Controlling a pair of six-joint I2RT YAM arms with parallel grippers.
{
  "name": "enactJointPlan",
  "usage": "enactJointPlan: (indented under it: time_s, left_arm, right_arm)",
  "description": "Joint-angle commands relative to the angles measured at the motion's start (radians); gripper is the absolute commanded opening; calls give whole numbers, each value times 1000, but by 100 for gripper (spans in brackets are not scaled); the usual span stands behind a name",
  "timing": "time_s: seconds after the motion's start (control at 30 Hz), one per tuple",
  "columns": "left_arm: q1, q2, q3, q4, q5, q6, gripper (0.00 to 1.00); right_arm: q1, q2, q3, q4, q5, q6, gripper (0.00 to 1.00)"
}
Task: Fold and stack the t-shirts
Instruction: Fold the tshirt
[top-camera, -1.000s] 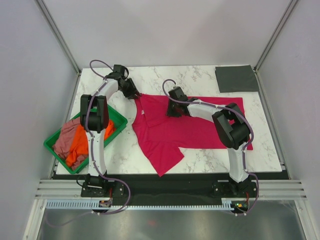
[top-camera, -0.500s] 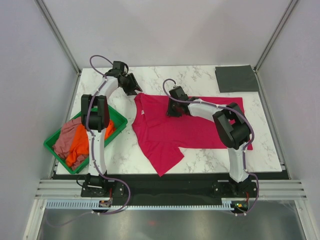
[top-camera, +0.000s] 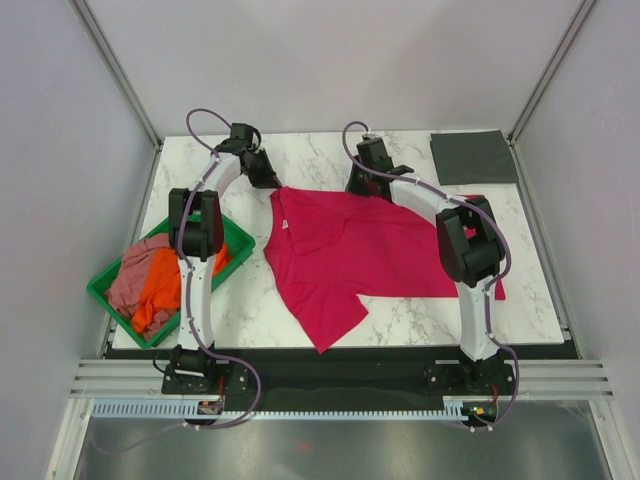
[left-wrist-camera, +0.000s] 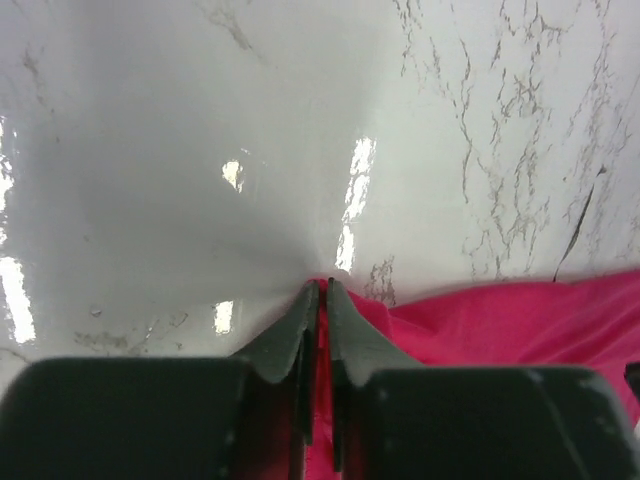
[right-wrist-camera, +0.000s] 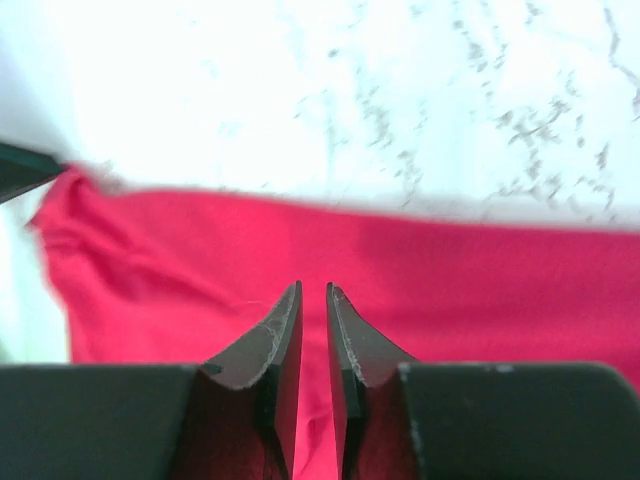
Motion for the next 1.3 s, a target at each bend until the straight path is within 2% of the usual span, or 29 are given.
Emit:
enactJointPlan:
  time_s: [0.0, 0.03, 0.3, 0.47, 0.67, 0.7, 0.8, 0.9, 1.0, 1.07, 1.27]
  left_arm:
    - [-3, 5, 36, 3, -40, 21, 10]
    - [-1, -4, 33, 2, -52, 20, 2]
    - [13, -15, 30, -8, -102, -37, 2]
    - [17, -40, -2, -20, -191, -64, 2]
    - [37, -70, -1, -20, -134, -72, 2]
    - [39, -81, 11, -20, -114, -66, 6]
    - [39, -113, 10, -21, -62, -58, 42]
    - [42, -179, -40, -23, -68, -43, 50]
    - [40, -295, -121, -21, -83, -28, 50]
    - [37, -348, -178, -21, -65, -29, 49]
    - [-44, -521, -450, -12, 42, -2, 40]
  right_arm:
    - [-38, 92, 53, 0, 39, -48, 23]
    - [-46, 106, 66, 0, 47, -48, 22]
    - [-99, 161, 66, 8, 114, -56, 17]
    - [-102, 160, 44, 9, 163, -56, 16]
    - [-104, 171, 73, 6, 159, -68, 17]
    - [-103, 168, 82, 5, 130, -73, 17]
    - [-103, 140, 124, 3, 76, -85, 21]
    - [-99, 89, 145, -3, 10, -91, 27]
    - [-89, 8, 107, -1, -37, -85, 34]
    - [-80, -26, 64, 9, -134, -79, 38]
    - [-14, -158, -201, 144, -275, -65, 40]
